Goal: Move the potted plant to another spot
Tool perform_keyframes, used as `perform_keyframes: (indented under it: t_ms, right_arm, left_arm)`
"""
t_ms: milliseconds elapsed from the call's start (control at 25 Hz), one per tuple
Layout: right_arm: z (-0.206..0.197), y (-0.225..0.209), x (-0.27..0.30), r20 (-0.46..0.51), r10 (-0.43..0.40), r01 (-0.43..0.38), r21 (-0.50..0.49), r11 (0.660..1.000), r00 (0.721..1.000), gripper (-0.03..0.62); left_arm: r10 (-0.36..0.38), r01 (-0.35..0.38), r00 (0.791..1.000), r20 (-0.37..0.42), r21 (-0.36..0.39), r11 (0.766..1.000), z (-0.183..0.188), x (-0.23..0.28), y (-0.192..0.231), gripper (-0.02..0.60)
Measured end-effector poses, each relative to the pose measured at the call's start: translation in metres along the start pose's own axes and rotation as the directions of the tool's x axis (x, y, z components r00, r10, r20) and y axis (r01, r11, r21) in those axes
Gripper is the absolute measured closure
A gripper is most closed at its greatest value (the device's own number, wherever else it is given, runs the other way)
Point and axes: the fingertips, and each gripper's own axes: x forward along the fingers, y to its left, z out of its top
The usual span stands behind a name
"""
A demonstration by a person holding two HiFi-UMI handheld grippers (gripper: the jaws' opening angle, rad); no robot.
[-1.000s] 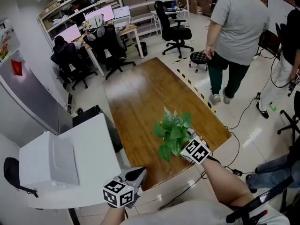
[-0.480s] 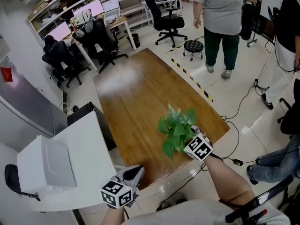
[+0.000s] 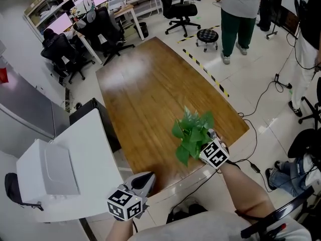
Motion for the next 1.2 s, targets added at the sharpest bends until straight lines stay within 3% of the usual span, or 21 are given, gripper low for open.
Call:
perform_keyframes:
  t_ms: [520,600,720,1000,1120,1200]
  right_arm:
    - [-0.004,-0.007,0.008,0.043,0.018,-0.02,0.035,0.999,0.999,0.122]
    - [-0.005,-0.006,0.007,0.044,0.025,-0.027,0.057,0.998,0.999,0.08]
    - [-0.007,-0.004,0.004,0.05,0.033,-0.037,0.076,0.996,0.998,0.069]
    - [-0.017,0.009,-0.037,0.021,0.078,-0.08,0.111,0.991,0.997,0.068]
    - [-0.008,0.017,-0.075,0.008,0.096,-0.097,0.098,0.991,0.995,0.094]
    - [0.007,0.024,-0.106,0.033,0.095,-0.098,0.083,0.992,0.995,0.154]
  left_arm:
    - [-0.016,0.017,1.0,-0.02,0.03,0.999,-0.003,0.013,-0.005,0.586]
    - [-0.019,0.02,1.0,-0.022,0.03,0.999,-0.003,0.012,-0.007,0.586]
    - [-0.02,0.02,1.0,-0.022,0.031,0.999,-0.003,0.013,-0.008,0.586]
    - [-0.005,0.005,1.0,0.0,0.03,1.0,0.001,0.009,-0.012,0.586]
    - [0.006,-0.007,1.0,0.029,0.034,0.999,0.011,0.0,-0.017,0.586]
    - [0.012,-0.014,0.999,0.05,0.036,0.999,0.016,-0.008,-0.022,0.586]
